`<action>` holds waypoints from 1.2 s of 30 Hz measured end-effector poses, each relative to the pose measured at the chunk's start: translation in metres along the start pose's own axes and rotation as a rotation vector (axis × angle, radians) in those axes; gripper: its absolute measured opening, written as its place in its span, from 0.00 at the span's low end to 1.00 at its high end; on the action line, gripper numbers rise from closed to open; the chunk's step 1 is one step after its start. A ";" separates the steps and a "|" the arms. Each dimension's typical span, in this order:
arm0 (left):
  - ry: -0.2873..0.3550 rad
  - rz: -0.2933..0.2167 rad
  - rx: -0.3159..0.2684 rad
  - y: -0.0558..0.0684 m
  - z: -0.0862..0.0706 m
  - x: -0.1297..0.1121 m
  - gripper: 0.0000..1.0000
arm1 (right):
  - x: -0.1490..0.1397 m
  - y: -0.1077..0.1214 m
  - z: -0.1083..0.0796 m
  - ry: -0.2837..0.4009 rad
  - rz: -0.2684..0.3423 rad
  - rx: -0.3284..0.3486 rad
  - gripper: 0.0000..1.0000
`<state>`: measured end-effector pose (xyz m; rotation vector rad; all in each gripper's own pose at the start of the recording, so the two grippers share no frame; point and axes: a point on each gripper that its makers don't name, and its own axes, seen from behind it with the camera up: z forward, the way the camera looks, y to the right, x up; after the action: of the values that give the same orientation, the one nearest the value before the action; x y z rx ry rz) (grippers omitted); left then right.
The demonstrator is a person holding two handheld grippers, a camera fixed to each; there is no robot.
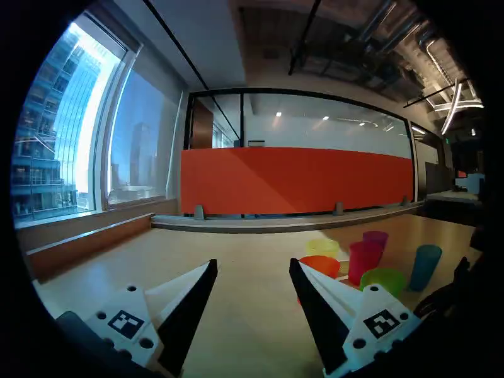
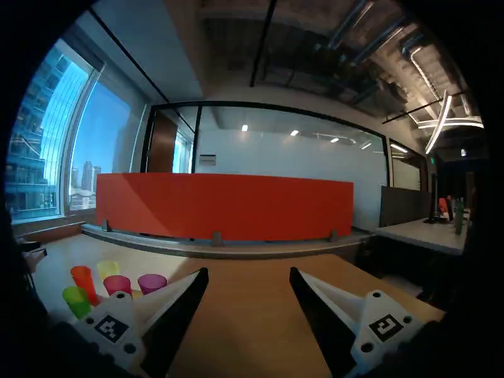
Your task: Pour water
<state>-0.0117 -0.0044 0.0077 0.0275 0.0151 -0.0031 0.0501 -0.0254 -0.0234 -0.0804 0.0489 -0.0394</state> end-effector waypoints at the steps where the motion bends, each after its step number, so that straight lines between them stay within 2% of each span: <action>1: 0.000 0.000 0.001 0.000 0.000 0.000 0.84 | 0.000 0.000 0.000 0.000 0.000 0.001 1.00; 15: -0.001 0.001 0.001 -0.001 0.000 -0.001 0.84 | 0.006 0.004 0.002 0.015 -0.003 0.004 1.00; 24: -0.001 0.002 0.001 0.000 -0.001 -0.002 0.84 | -0.002 0.015 -0.004 0.026 -0.033 0.003 1.00; 36: -0.001 0.002 0.001 0.000 -0.001 -0.002 0.84 | -0.019 0.019 -0.004 0.045 0.009 0.025 1.00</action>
<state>-0.0133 -0.0044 0.0065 0.0284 0.0144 -0.0010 0.0311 -0.0058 -0.0281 -0.0539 0.0934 -0.0332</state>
